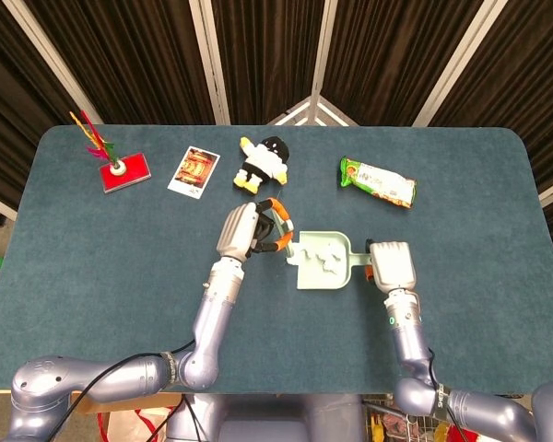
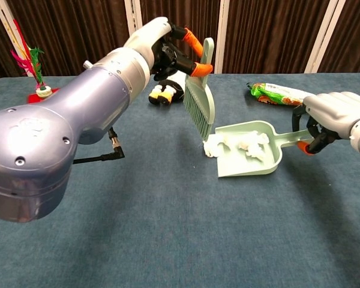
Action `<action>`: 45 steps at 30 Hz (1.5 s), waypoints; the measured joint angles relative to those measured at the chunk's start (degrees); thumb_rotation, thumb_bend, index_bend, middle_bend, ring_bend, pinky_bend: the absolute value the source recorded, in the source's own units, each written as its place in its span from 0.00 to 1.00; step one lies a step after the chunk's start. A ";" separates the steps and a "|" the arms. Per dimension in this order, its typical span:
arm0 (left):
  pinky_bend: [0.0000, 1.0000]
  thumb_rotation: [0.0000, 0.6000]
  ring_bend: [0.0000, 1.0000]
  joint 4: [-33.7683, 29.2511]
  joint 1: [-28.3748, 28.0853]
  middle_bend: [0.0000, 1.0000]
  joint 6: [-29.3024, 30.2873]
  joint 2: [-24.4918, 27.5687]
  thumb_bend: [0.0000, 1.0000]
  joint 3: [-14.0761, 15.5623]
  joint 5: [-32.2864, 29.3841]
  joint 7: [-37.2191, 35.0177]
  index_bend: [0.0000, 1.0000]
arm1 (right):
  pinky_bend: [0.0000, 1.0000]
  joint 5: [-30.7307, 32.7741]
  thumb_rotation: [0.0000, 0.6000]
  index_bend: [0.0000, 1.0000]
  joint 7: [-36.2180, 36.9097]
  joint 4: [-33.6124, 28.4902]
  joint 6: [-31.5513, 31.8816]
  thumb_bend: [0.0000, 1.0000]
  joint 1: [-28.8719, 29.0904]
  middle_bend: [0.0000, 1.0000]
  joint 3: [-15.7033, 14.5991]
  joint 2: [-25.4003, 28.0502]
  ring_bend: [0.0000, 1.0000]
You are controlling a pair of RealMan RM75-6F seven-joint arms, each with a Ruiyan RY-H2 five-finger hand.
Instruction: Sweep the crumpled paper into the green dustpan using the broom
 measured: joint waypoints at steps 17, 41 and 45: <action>0.92 1.00 0.86 -1.87 -0.19 0.97 -1.09 0.90 0.39 0.81 -4.25 5.36 0.76 | 0.72 -3.49 1.00 0.58 1.46 -3.49 -0.62 0.50 -0.54 0.81 -1.95 0.76 0.81; 0.92 1.00 0.86 -14.88 4.49 0.97 -1.74 14.20 0.40 -0.28 -6.56 6.04 0.75 | 0.72 -4.20 1.00 0.58 0.09 -5.60 -0.16 0.50 -0.87 0.81 -2.93 -0.13 0.81; 0.92 1.00 0.87 -16.56 5.03 0.97 -3.81 17.19 0.41 0.84 -8.83 7.12 0.76 | 0.72 -4.16 1.00 0.58 -0.47 -5.54 0.07 0.50 -0.80 0.81 -2.94 -0.76 0.81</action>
